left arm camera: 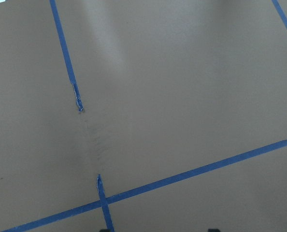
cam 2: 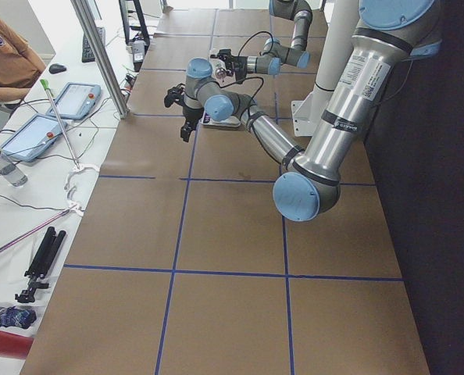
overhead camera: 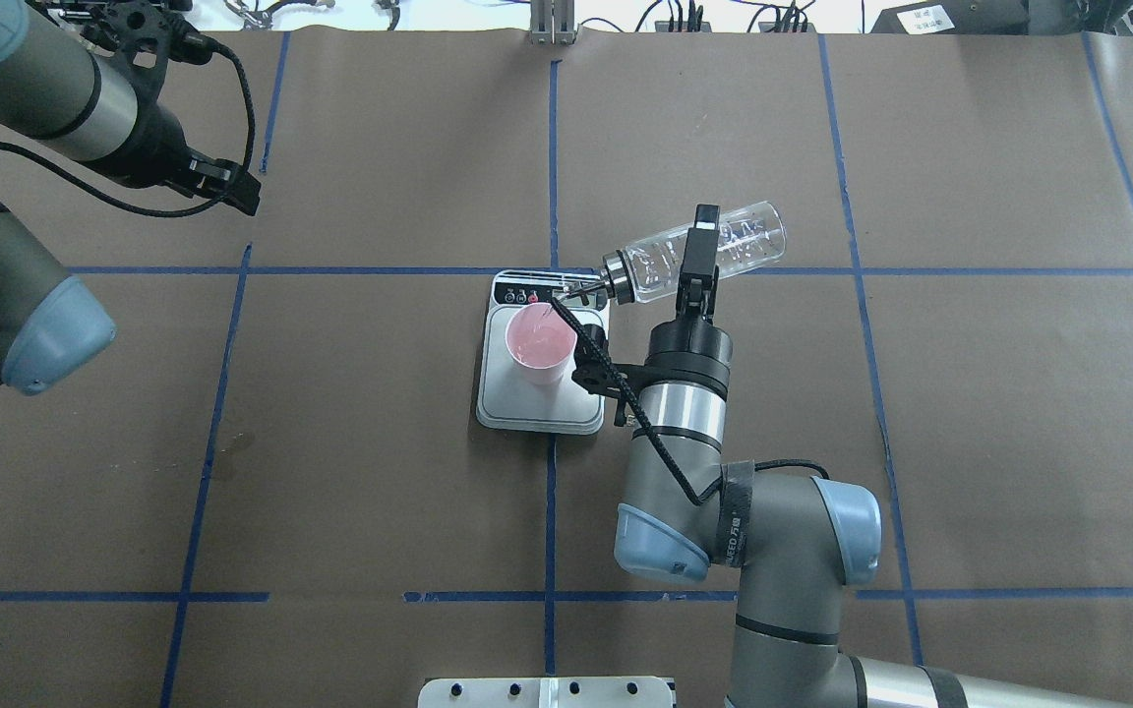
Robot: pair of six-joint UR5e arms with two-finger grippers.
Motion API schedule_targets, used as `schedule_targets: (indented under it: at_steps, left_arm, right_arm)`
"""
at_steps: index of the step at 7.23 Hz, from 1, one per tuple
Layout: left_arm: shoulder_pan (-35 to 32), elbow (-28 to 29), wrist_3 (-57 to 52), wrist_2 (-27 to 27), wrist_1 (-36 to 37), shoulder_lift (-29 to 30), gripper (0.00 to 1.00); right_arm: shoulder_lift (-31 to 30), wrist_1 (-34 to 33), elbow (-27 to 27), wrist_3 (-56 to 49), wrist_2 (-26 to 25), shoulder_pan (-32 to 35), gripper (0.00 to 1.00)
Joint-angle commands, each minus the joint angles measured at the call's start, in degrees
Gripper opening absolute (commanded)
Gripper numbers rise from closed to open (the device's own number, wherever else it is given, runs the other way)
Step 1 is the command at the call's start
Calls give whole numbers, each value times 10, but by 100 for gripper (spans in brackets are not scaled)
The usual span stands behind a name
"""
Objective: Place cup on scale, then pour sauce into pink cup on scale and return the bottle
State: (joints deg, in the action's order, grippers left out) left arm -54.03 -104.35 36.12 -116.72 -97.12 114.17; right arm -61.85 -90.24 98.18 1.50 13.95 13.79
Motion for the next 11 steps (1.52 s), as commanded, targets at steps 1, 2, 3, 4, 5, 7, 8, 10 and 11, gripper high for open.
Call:
schedule_targets:
  at_steps: [1,2,3,4,5,7,8,10,11]
  left_arm:
    - [0,-1,0,0,0,0,74]
    - [0,-2,0,0,0,0,74]
    - [0,-2,0,0,0,0,74]
    - [0,-2,0,0,0,0,74]
    - [0,-3,0,0,0,0,74]
    - [0,-2,0,0,0,0,75]
    - [0,-2,3,0,0,1,75]
    - [1,0,4,0,0,0,75]
    - [1,1,4,0,0,1,75]
  right_arm:
    - [-17,63,-1,1,19,-3,0]
    - [-19,98,-2,4,31,-3,0]
    - [-21,115,-2,8,39,-3,0]
    - [-21,123,-3,61,45,-4,0]
    - [-20,123,-3,123,60,-7,0]
    - [-18,160,3,213,105,-7,0]
    - [-19,179,3,265,125,-6,0]
    - [-50,235,21,383,145,-4,0]
    - [-81,292,34,402,157,-3,0]
